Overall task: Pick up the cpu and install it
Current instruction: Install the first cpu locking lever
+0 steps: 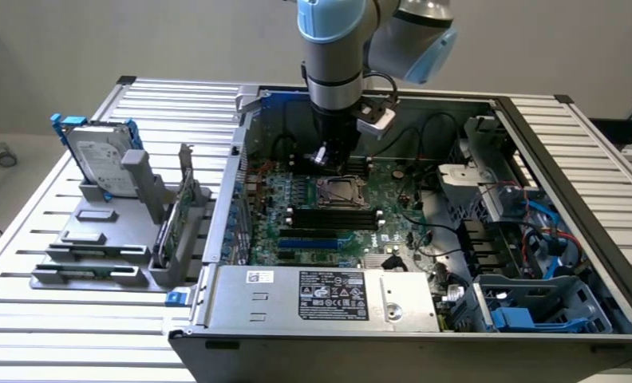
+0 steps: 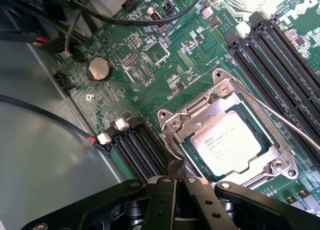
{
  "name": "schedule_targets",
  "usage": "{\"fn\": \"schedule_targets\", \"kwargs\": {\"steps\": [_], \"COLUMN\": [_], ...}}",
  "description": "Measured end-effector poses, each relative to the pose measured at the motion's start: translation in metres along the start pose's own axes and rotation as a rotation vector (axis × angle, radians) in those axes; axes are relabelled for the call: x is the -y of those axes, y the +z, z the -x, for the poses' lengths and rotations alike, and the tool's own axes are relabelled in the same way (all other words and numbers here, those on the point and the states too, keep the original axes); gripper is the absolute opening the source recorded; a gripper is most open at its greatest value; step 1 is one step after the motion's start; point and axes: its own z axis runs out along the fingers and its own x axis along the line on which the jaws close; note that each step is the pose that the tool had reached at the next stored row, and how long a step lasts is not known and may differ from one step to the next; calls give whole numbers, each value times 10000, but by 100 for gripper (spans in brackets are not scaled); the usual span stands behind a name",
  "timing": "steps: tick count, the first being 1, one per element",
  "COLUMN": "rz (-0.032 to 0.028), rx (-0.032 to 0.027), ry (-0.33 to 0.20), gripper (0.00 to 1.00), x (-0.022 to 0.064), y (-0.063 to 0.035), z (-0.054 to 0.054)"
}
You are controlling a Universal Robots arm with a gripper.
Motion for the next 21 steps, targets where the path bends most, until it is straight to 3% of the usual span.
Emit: {"fn": "schedule_targets", "kwargs": {"steps": [10,13,16,21], "rz": [1,-9,-33,-82], "rx": [-2,-8,-29,-85], "ry": [1,5,8,21], "gripper": [11,11,11,11], "x": [2,19,63,185], "y": [1,-58,-134,-174], "z": [-2,2,22,112]}}
